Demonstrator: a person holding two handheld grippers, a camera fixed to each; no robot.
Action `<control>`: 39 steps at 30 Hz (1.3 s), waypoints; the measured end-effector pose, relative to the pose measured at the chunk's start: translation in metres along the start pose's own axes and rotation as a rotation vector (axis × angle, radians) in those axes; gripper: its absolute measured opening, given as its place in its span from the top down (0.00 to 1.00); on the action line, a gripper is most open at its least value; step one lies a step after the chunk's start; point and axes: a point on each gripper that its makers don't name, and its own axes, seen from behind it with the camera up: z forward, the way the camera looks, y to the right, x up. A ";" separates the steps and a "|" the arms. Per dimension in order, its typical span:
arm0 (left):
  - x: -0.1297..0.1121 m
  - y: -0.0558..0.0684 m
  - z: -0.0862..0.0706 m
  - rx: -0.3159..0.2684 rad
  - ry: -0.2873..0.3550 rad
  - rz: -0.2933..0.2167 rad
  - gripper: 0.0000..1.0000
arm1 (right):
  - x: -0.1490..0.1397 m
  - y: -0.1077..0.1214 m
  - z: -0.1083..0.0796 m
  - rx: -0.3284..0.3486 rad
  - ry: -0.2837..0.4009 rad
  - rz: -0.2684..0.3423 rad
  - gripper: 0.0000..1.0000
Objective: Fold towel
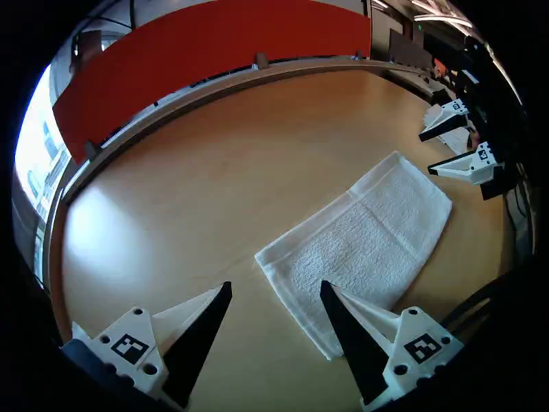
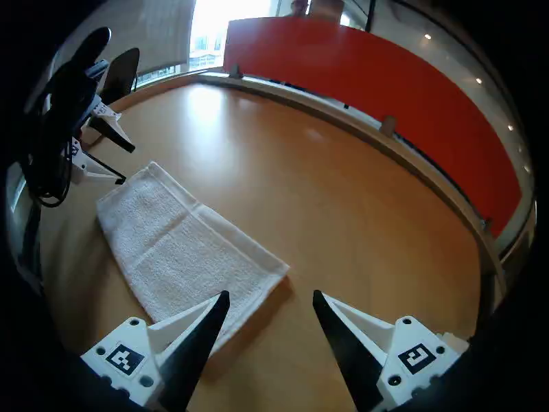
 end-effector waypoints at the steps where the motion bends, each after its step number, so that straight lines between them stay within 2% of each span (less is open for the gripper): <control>1: -0.001 0.000 -0.001 0.001 0.000 -0.004 0.04 | 0.000 -0.001 -0.001 0.000 0.001 0.001 0.06; 17: -0.015 0.005 -0.029 0.012 0.010 -0.064 0.04 | -0.006 -0.016 -0.023 0.007 0.009 0.002 0.06; 30: -0.035 0.019 -0.048 0.024 0.015 -0.101 0.04 | -0.015 -0.030 -0.041 0.004 0.019 0.030 0.06; 39: -0.045 0.026 -0.054 0.021 0.012 -0.133 0.04 | -0.028 -0.034 -0.045 0.012 0.005 0.045 0.06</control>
